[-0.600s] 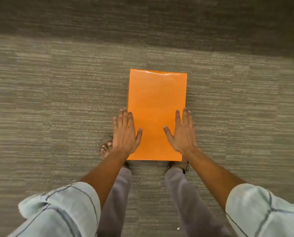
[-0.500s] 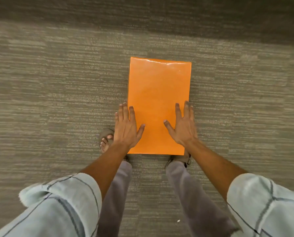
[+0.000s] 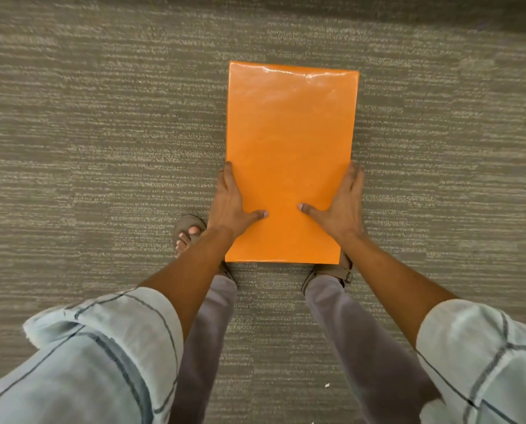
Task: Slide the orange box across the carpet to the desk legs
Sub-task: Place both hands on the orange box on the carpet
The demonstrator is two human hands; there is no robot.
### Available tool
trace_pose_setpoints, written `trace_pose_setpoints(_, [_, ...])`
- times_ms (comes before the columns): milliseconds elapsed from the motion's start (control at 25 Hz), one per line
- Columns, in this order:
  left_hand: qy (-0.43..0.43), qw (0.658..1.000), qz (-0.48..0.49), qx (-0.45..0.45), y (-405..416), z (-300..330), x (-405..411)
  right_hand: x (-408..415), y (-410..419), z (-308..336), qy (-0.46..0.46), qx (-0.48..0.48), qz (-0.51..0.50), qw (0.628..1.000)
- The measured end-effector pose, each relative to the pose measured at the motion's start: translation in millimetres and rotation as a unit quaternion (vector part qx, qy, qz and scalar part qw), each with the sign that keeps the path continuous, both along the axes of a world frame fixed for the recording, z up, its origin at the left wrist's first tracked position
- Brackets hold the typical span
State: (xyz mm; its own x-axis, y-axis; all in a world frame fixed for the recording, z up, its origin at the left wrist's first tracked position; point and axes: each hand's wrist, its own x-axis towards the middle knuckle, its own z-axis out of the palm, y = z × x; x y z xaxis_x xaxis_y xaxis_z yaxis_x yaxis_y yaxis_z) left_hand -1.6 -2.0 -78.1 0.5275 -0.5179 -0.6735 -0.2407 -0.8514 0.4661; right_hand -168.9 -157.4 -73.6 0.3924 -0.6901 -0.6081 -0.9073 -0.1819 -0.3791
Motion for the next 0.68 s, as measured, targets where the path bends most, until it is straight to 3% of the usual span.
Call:
trace_pose_setpoints(160, [0.047,0.998,0.047,-0.017,-2.7,-3.1,5.5,-5.9,-9.6,-12.9,-0.022,0.066,-0.063,0.996])
trace_pose_setpoints(360, [0.027,0.999,-0.008,-0.016,-5.3,8.3,6.7,-6.0,-10.2,-4.5,-0.040,0.054,-0.063,0.996])
trace_pose_setpoints(680, [0.016,0.999,-0.026,-0.032,-49.4,107.4,66.4,49.1,-61.4,104.1,-0.085,0.031,-0.019,0.996])
